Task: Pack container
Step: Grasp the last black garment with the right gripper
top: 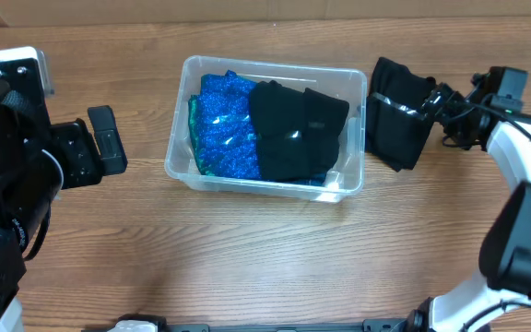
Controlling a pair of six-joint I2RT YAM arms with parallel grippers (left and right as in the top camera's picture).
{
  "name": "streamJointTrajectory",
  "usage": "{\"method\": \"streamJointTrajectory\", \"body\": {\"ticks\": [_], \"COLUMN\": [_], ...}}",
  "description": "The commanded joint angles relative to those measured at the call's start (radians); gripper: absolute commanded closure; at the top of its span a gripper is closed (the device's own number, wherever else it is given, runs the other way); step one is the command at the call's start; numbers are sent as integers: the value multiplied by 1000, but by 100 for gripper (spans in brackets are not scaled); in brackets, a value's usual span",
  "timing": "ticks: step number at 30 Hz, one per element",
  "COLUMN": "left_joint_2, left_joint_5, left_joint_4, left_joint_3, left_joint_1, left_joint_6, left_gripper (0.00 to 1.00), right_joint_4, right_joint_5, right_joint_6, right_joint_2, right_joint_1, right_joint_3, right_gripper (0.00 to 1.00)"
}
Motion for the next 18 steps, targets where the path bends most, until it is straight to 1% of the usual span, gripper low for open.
{"method": "streamJointTrajectory", "body": {"ticks": [1,4,9,10,11,12,13,14,16,18], "left_joint_2": [-6,-6,-6,-6,-6,-6,-6,-6,-6,-6], "left_joint_5": [-14,-14,-14,-14,-14,-14,-14,-14,-14,-14], "left_joint_4": [2,2,2,2,2,2,2,2,2,2], "left_joint_3": [2,2,2,2,2,2,2,2,2,2], "left_joint_1": [5,5,5,5,5,5,5,5,5,5], "left_joint_6": [20,20,20,20,20,20,20,20,20,20], "left_gripper": [0,0,0,0,0,0,0,0,0,0], "right_joint_4": [61,86,113,115,115,115,115,113,97,67], "right_joint_5": [-77,-82,-137,-155,-188,-210,-241,-264,-319,-328], "right_joint_6": [-11,36,60,60,60,60,60,59,60,60], "right_joint_2": [51,94,183,194,201,202,196,190,157,104], "right_joint_1": [2,5,18,20,23,24,23,23,21,22], "right_joint_3": [4,4,4,4,4,4,6,8,14,21], "right_gripper": [4,6,15,21,31,39,52,62,76,82]}}
